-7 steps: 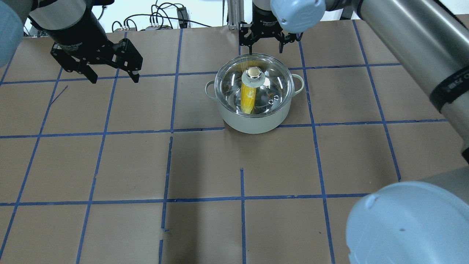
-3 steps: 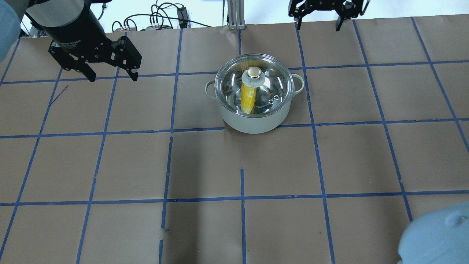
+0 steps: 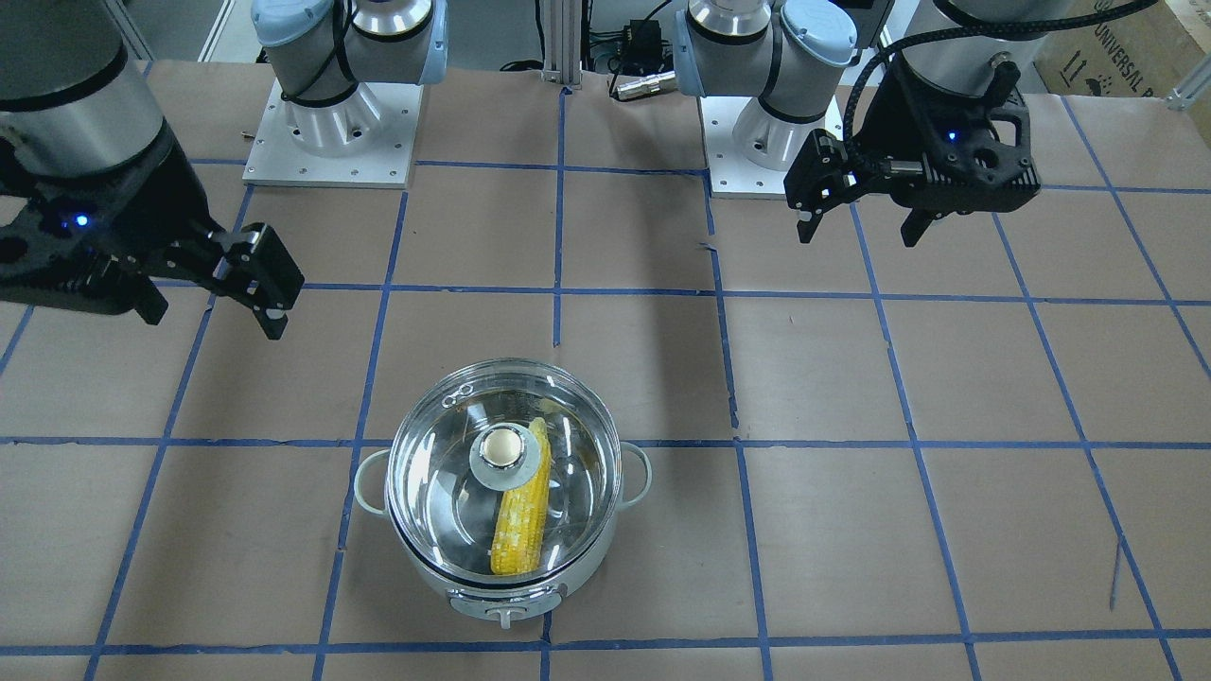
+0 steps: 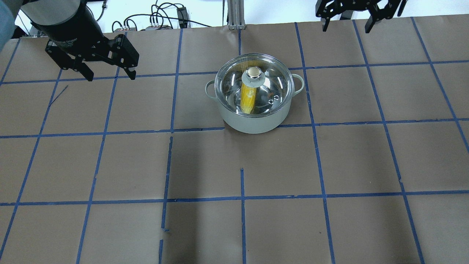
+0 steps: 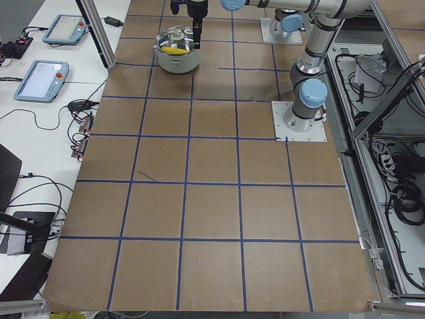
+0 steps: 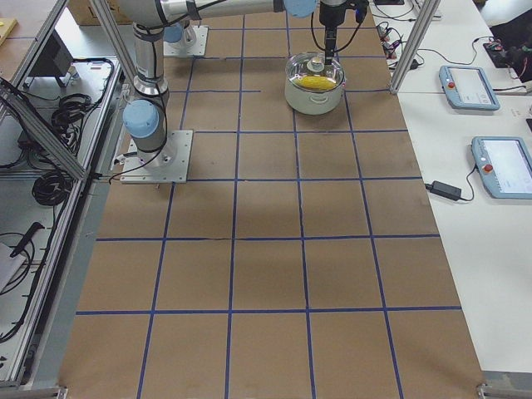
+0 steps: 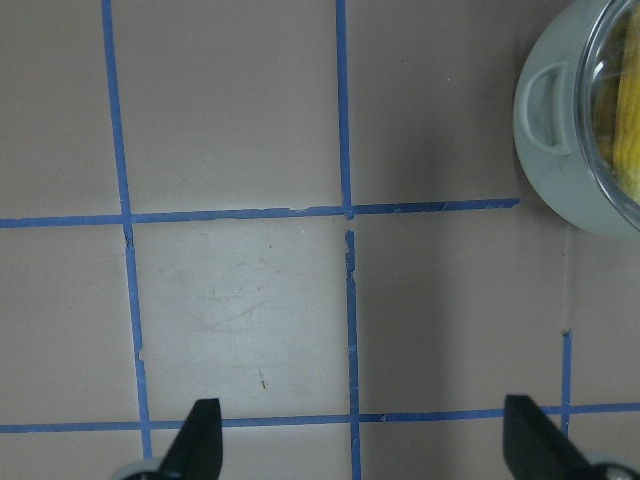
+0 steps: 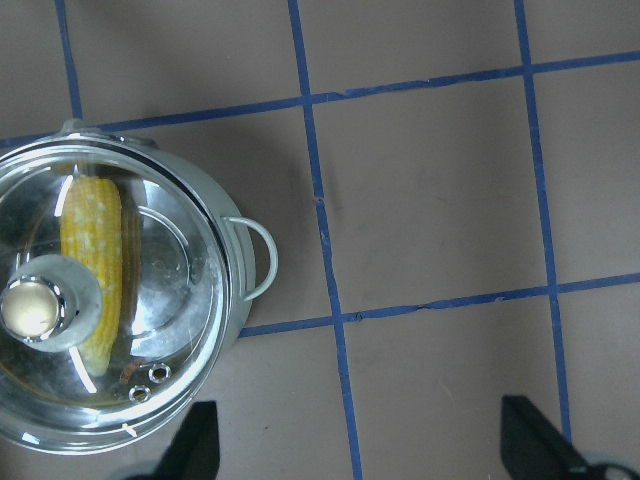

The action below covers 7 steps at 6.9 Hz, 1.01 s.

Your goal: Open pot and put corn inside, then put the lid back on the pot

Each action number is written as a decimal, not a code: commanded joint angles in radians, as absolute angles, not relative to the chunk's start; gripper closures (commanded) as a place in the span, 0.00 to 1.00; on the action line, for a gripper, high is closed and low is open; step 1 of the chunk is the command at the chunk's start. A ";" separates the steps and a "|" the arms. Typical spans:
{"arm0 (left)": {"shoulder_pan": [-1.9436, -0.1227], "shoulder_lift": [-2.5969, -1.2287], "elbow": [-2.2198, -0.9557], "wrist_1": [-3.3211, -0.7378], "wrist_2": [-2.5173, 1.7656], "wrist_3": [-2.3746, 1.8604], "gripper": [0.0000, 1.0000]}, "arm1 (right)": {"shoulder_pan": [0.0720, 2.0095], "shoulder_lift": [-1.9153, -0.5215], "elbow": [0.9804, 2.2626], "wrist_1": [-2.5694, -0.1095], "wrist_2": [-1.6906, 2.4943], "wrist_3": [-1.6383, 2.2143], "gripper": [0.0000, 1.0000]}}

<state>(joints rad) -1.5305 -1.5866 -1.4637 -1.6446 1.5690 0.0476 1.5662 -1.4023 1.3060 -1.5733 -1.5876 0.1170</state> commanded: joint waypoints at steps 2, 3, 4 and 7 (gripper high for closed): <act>-1.514 -1.566 -1.479 -1.666 1.565 0.043 0.00 | 1.571 -1.540 1.416 -1.563 -1.589 0.095 0.00; -1.514 -1.566 -1.474 -1.667 1.566 0.043 0.00 | 1.571 -1.545 1.436 -1.574 -1.589 0.075 0.01; -1.514 -1.583 -1.454 -1.692 1.565 0.014 0.00 | 1.571 -1.546 1.472 -1.615 -1.591 0.074 0.02; -1.516 -1.588 -1.454 -1.690 1.578 0.023 0.00 | 1.572 -1.545 1.516 -1.669 -1.589 0.075 0.01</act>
<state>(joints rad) -1.5159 -1.5880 -1.4547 -1.6897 1.5761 0.0224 1.5713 -1.5456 1.5061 -1.6582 -1.5897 0.0749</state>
